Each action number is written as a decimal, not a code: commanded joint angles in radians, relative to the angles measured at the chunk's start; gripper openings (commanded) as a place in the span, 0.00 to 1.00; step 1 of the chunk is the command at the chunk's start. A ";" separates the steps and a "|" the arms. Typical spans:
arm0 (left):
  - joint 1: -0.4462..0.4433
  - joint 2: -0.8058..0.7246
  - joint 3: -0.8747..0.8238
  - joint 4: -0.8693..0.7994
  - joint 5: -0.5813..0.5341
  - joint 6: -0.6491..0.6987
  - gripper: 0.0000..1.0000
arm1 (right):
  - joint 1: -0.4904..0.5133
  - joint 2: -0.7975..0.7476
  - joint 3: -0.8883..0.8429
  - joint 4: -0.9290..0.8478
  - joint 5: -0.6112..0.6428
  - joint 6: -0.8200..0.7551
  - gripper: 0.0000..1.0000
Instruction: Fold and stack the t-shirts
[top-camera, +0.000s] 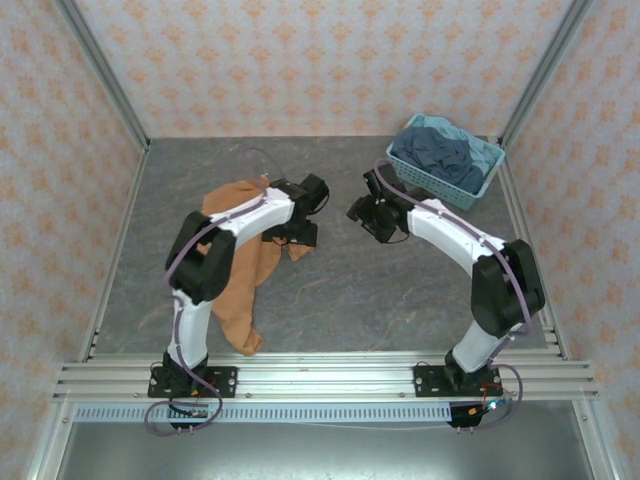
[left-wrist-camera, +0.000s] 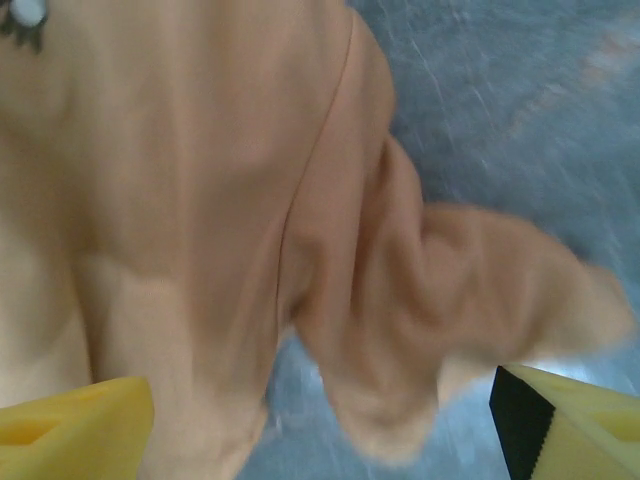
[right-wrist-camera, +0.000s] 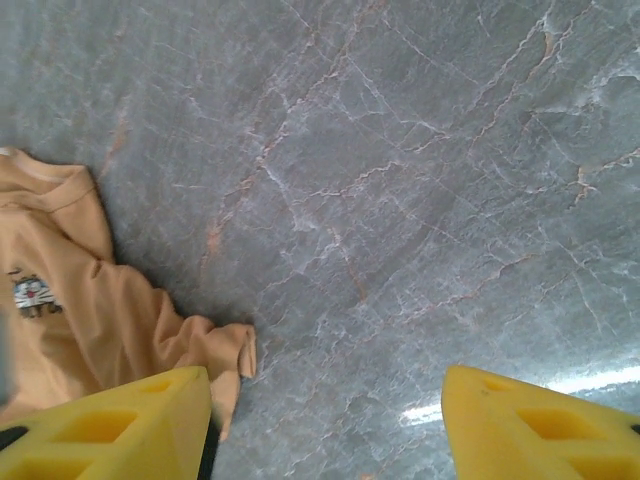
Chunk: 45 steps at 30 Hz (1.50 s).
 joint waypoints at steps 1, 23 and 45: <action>0.017 0.071 0.091 -0.059 -0.113 0.004 0.80 | -0.010 -0.079 -0.028 0.016 -0.009 0.016 0.62; 0.051 0.182 1.080 0.170 0.387 -0.361 0.00 | -0.229 -0.335 -0.065 -0.102 0.012 -0.065 0.58; 0.332 -0.737 -0.770 0.479 0.276 -0.427 0.01 | -0.112 -0.165 -0.189 0.026 0.024 0.297 0.55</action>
